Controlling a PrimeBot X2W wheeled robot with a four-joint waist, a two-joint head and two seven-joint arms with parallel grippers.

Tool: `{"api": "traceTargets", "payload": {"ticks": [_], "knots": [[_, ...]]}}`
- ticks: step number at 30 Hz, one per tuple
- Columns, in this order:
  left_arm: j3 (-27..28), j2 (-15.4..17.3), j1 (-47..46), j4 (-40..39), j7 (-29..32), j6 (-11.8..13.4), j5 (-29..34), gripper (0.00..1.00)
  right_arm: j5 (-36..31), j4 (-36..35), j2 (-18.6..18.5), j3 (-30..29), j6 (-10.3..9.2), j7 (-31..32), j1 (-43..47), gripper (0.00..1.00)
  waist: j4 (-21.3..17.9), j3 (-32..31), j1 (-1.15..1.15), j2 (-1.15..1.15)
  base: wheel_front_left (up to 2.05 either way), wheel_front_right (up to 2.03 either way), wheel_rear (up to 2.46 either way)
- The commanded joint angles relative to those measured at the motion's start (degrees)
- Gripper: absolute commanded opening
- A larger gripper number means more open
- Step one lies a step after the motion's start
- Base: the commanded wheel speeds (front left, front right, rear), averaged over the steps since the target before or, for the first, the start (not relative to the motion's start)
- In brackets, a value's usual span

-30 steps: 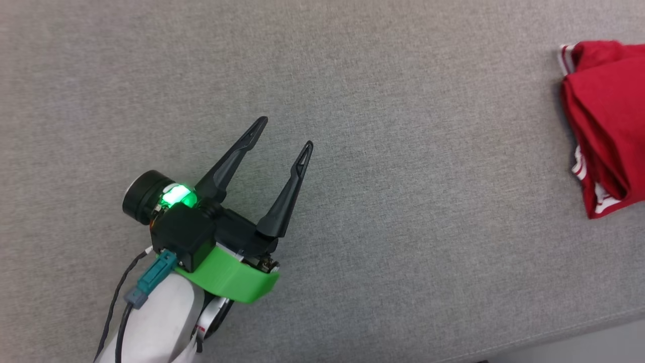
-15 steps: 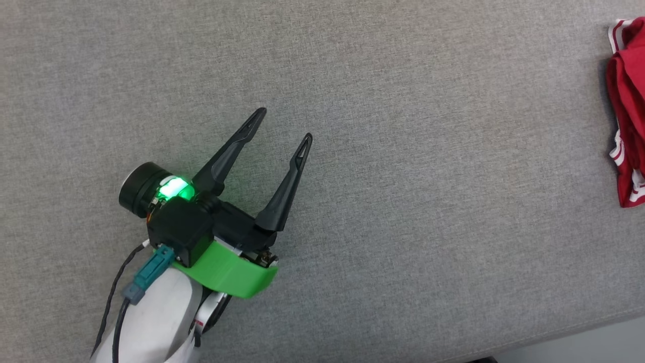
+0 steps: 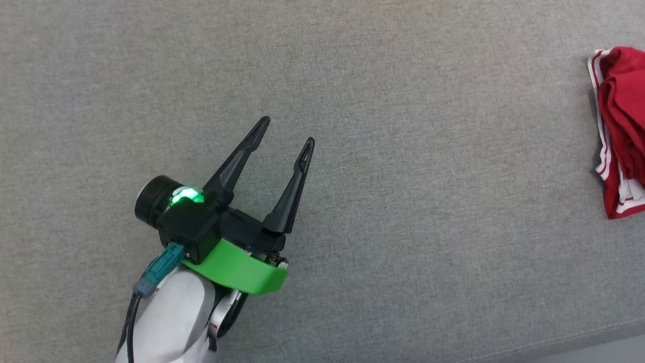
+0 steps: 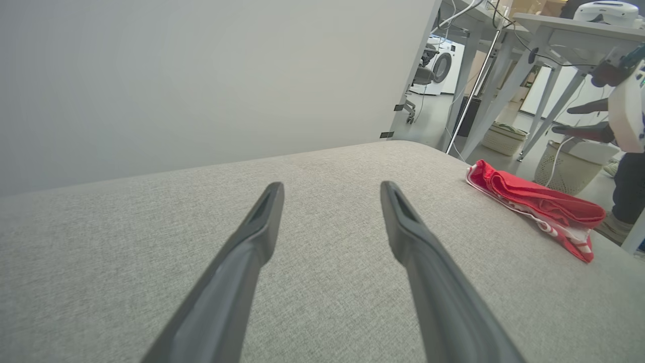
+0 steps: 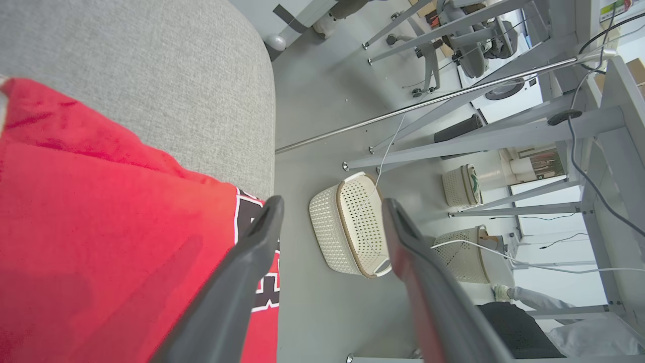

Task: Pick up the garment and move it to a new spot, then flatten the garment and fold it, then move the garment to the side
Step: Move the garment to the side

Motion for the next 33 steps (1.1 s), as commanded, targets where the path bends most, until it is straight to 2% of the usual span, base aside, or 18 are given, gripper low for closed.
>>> {"api": "traceTargets", "payload": {"ticks": [1, 4, 8, 12, 17, 21, 25, 33], "knots": [[0.6, -0.6, 1.4, 0.6, -0.3, -0.2, -0.5, 1.0, 0.6, -1.5, 0.9, 0.5, -0.1, -0.4, 0.5, 1.0, 2.3, -4.9, 0.0, 0.0, 0.0, 0.0, 0.0], [1.6, -1.9, 3.1, 1.7, -0.3, -0.2, -0.8, 1.0, 1.6, -4.6, 2.4, 1.2, -0.1, -0.6, 1.3, 1.0, 3.8, -8.4, 0.0, 0.0, 0.0, 0.0, 0.0], [4.0, -3.5, 5.8, 3.2, -0.3, -0.2, -1.4, 1.0, 4.5, -9.1, 6.1, 1.6, -0.1, -1.2, 3.5, 1.0, 6.0, -12.6, 0.0, 0.0, 0.0, 0.0, 0.0], [6.3, -4.4, 8.3, 4.4, -0.3, -0.2, -1.2, 1.0, 8.4, -13.2, 11.8, 0.3, -0.1, -2.7, 7.3, 1.0, 8.1, -16.1, 0.0, 0.0, 0.0, 0.0, 0.0], [9.6, -5.7, 11.3, 6.0, -0.3, -0.2, -1.7, 1.0, 11.4, -17.1, 19.4, -2.1, -0.1, -7.5, 13.8, 1.0, 10.7, -19.7, 0.0, 0.0, 0.0, 0.0, 0.0], [11.1, -6.3, 13.2, 7.3, -0.3, -0.2, -1.8, 1.0, 14.5, -18.1, 26.2, -4.2, -0.1, -11.8, 20.2, 1.0, 12.6, -22.0, 0.0, 0.0, 0.0, 0.0, 0.0], [12.7, -7.2, 14.8, 8.1, -0.3, -0.2, -2.5, 1.0, 16.1, -19.1, 30.9, -3.8, -0.1, -16.4, 25.4, 1.0, 13.6, -23.3, 0.0, 0.0, 0.0, 0.0, 0.0], [14.5, -8.0, 17.9, 9.9, -0.3, -0.2, -1.9, 1.0, 17.2, -18.5, 37.1, -2.1, -0.1, -24.9, 32.9, 1.0, 14.9, -25.2, 0.0, 0.0, 0.0, 0.0, 0.0]]}}
